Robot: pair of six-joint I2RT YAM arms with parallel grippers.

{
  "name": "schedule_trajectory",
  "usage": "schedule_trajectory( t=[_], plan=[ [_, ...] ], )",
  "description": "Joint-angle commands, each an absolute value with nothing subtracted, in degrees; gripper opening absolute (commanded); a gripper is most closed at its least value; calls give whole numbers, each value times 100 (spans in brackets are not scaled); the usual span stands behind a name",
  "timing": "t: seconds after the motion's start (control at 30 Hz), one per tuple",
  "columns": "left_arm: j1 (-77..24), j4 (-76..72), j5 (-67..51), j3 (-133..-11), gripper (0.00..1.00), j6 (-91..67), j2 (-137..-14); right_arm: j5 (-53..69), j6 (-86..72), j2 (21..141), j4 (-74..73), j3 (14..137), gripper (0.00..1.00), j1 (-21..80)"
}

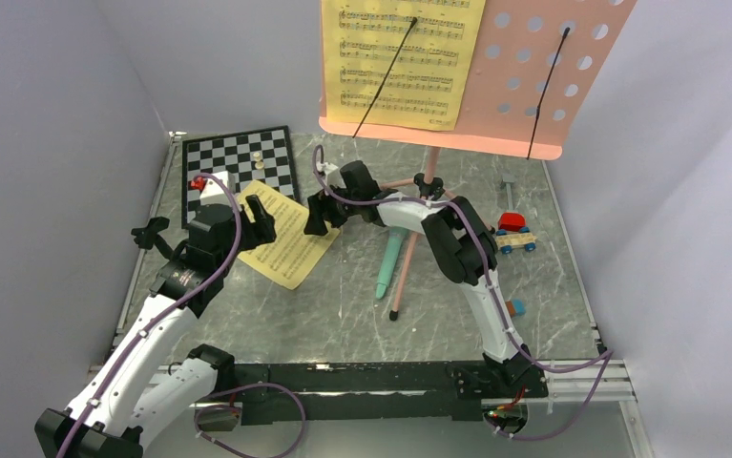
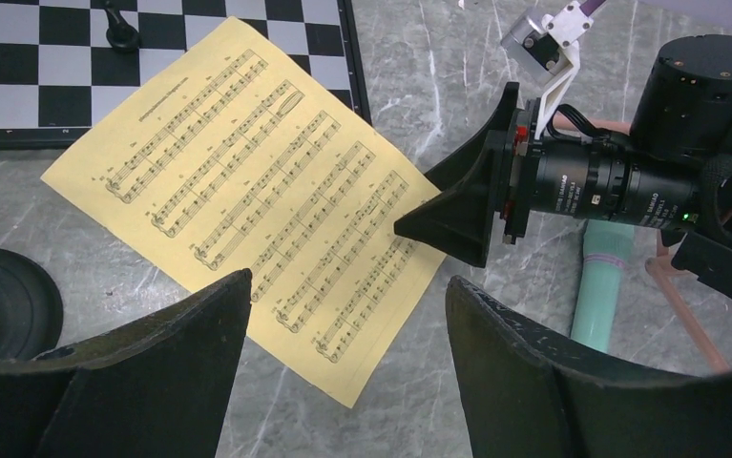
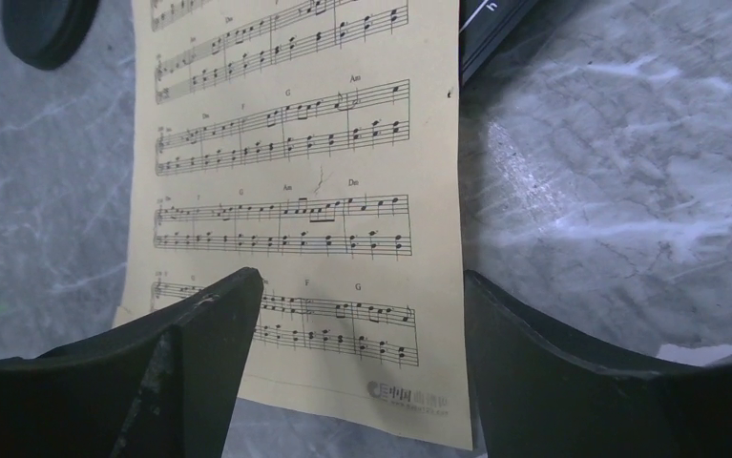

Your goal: Set up the instrument practice props

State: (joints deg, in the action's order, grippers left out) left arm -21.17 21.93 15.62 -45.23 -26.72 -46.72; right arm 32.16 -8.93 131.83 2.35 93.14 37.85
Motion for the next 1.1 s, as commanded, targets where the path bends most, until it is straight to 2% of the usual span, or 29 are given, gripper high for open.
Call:
schedule_trajectory(
  t=[0.0, 0.1, 0.23, 0.73, 0.93, 1.07],
  plan=[
    [-2089, 2023, 1459, -4575, 79, -2751, -4625, 3628, -1355, 13286, 716, 9451, 76, 3762],
    [-2089, 2058, 1491, -4579, 79, -2734, -4608, 3703, -1527, 13452, 782, 9596, 68, 3755],
    [-2085, 2100, 1529, -4579, 79, -2694, -4567, 3802, -1671, 13621, 933, 9685, 63, 3721],
    [-2083, 2118, 1546, -4536, 79, -2688, -4560, 4310, -1918, 14307, 783, 10453, 59, 3698],
    [-2083, 2089, 1504, -4509, 79, -2723, -4582, 4481, -1842, 14365, 646, 10450, 39, 3802],
    [-2082, 2066, 1478, -4509, 79, -2733, -4597, 4513, -1849, 14316, 717, 10333, 31, 3866]
  ],
)
